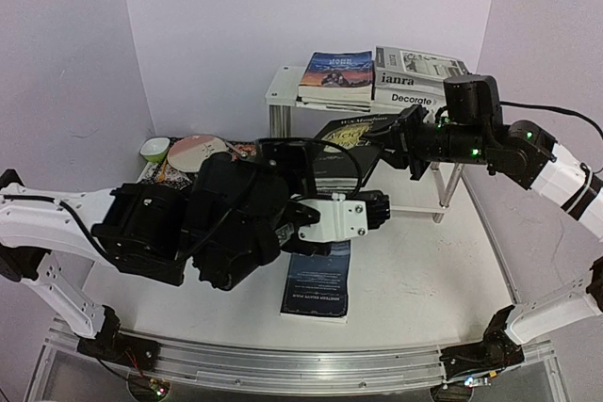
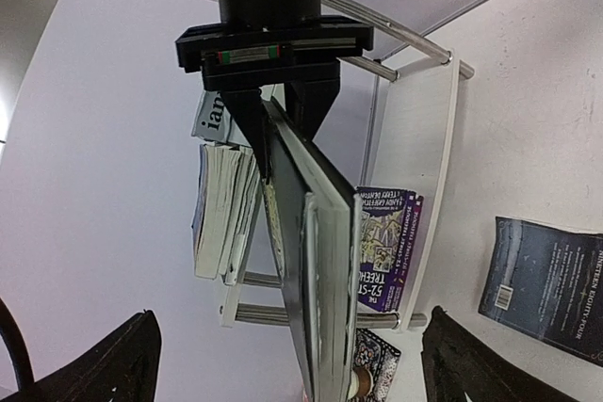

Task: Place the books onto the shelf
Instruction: Pass from the right arm to the left

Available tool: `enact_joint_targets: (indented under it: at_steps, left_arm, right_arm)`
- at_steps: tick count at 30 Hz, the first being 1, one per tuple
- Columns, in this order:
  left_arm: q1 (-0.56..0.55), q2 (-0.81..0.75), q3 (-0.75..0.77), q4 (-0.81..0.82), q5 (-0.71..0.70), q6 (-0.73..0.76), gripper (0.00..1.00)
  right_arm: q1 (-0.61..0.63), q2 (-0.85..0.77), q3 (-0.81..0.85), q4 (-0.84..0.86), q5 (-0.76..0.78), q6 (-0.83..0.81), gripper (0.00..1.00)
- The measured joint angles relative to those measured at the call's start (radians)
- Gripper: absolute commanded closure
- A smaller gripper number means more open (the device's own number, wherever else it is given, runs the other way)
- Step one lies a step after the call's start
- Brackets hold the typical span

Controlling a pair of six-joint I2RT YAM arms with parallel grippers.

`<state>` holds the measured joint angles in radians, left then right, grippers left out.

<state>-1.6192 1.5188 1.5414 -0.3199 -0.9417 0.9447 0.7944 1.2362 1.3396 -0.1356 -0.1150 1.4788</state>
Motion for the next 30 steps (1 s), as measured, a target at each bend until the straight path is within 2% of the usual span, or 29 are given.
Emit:
enact_joint_targets:
  at_steps: [3, 9, 14, 16, 20, 21, 26, 30]
  left_arm:
    - [0.016, 0.017, 0.0, 0.014, 0.002, 0.017, 0.11]
    - [0.053, 0.025, -0.001, 0.035, 0.003, 0.047, 0.38]
    - [0.081, 0.032, -0.005, 0.034, 0.011, 0.07, 0.48]
    - [0.088, 0.04, -0.005, 0.035, 0.013, 0.082, 0.61]
    - [0.098, 0.056, -0.007, 0.033, 0.021, 0.11, 0.95]
    - [0.1, 0.058, -0.007, 0.044, 0.012, 0.102, 1.0]
    - [0.111, 0.058, -0.003, 0.093, 0.003, 0.12, 1.0]
    - [0.107, 0.071, 0.016, 0.071, 0.006, 0.169, 1.0]
  right_arm:
    - [0.0, 0.0, 0.0, 0.0, -0.001, 0.012, 1.0]
    - [0.0, 0.0, 0.0, 0.001, -0.007, 0.028, 1.0]
    - [0.0, 0.0, 0.0, 0.006, -0.013, 0.041, 1.0]
    - [0.0, 0.0, 0.0, 0.009, -0.021, 0.044, 1.0]
    - [0.0, 0.0, 0.0, 0.013, -0.031, 0.06, 1.0]
    - [0.0, 0.0, 0.0, 0.013, -0.029, 0.064, 0.99]
    - [-0.007, -0.002, -0.001, 0.047, -0.023, 0.076, 0.48]
    - [-0.004, -0.035, -0.031, 0.072, -0.024, 0.059, 0.25]
